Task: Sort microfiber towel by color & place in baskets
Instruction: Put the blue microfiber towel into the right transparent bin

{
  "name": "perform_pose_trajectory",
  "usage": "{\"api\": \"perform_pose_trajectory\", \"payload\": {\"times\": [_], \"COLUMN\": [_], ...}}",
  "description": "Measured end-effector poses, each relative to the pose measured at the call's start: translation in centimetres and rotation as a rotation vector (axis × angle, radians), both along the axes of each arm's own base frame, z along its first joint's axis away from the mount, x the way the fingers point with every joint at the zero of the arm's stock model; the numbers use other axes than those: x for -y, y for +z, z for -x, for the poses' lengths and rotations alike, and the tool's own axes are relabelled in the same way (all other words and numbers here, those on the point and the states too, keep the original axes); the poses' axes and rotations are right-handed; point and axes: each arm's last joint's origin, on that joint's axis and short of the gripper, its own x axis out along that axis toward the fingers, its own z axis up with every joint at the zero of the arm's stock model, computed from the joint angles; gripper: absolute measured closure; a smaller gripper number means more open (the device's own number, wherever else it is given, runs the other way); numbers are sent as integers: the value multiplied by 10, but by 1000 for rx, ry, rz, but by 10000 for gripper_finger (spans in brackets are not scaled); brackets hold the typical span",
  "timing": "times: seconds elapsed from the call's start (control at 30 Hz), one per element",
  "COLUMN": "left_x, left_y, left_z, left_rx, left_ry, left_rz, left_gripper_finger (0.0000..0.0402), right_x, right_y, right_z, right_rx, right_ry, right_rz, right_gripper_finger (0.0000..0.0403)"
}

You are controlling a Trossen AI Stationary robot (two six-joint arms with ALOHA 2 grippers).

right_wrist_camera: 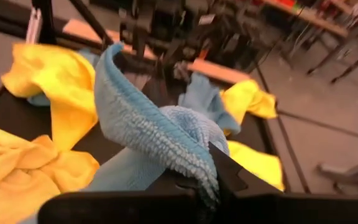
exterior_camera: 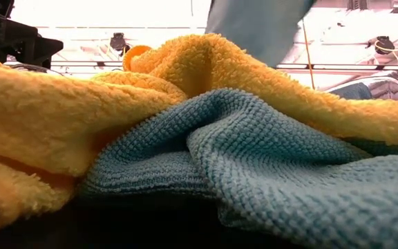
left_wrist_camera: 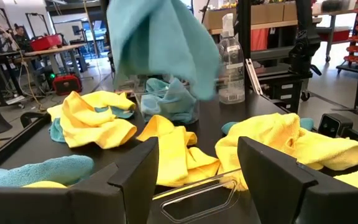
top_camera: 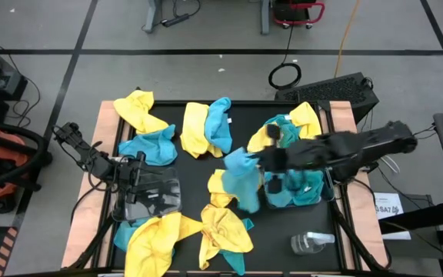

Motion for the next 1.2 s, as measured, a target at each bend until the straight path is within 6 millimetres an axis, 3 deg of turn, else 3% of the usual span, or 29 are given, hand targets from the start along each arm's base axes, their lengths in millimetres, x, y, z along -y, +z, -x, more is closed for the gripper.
{"api": "perform_pose_trajectory", "payload": {"times": [0.2, 0.4, 0.63, 0.73, 0.97, 1.2], "left_x": [0, 0, 0, 0, 0, 0], "left_y": [0, 0, 0, 0, 0, 0], "left_z": [0, 0, 0, 0, 0, 0], "left_rx": [0, 0, 0, 0, 0, 0], "left_ry": [0, 0, 0, 0, 0, 0], "left_rz": [0, 0, 0, 0, 0, 0], "left_gripper_finger": [176, 176, 176, 176, 176, 176], "right_x": [4, 15, 28, 29, 19, 5], "right_y": [23, 22, 12, 6, -20, -71], "right_z": [53, 100, 137, 142, 131, 108], "right_rx": [37, -84, -233, -306, -424, -486], "right_ry": [53, 87, -18, -52, 7, 95], "right_rz": [2, -63, -194, -240, -305, -389], "right_gripper_finger": [402, 403, 403, 403, 403, 402]}}
